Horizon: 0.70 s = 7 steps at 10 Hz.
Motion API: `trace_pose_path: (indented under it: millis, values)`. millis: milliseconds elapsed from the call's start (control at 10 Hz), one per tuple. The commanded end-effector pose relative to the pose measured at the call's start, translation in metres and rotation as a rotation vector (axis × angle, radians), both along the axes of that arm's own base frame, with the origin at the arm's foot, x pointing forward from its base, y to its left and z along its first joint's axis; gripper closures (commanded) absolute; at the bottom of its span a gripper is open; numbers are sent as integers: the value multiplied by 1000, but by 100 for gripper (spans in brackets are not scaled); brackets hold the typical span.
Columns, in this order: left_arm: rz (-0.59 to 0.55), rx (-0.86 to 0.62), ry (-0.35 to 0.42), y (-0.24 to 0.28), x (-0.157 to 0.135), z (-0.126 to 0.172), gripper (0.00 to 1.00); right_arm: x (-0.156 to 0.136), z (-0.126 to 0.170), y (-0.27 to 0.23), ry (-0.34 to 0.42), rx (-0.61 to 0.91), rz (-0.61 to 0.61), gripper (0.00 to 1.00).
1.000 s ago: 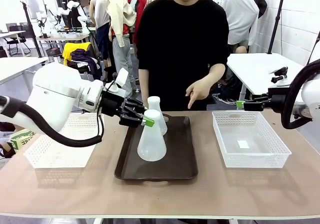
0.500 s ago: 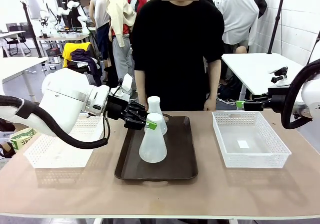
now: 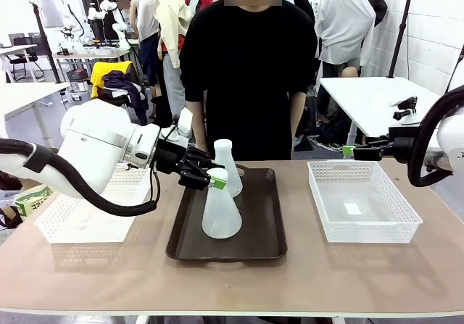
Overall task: Prepare the laboratory tools.
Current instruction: Place the picked Big flask upright in the Handle tray as directed by the person.
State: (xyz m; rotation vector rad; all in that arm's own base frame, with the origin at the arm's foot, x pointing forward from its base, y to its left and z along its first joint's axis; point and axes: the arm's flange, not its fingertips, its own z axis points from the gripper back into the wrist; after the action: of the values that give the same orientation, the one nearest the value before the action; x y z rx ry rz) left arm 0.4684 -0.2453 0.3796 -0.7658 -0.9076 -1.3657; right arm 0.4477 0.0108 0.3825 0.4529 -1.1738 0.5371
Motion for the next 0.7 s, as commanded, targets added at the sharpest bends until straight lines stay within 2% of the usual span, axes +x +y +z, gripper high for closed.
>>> trace_pose_path:
  millis: [0, 200, 300, 600]
  values:
    - [10, 24, 8, 0, -2, 2, 0, -1, -1, 0, 7, 5, -4, 0]
    - [15, 32, 22, 5, -7, 5, 0, -1, -1, 0, 7, 5, -4, 0]
    - [25, 75, 87, 11, -7, 4, 0, -1, -1, 0, 7, 5, -4, 0]
    - [61, 117, 129, 24, -3, -4, 0, -1, -1, 0, 7, 5, -4, 0]
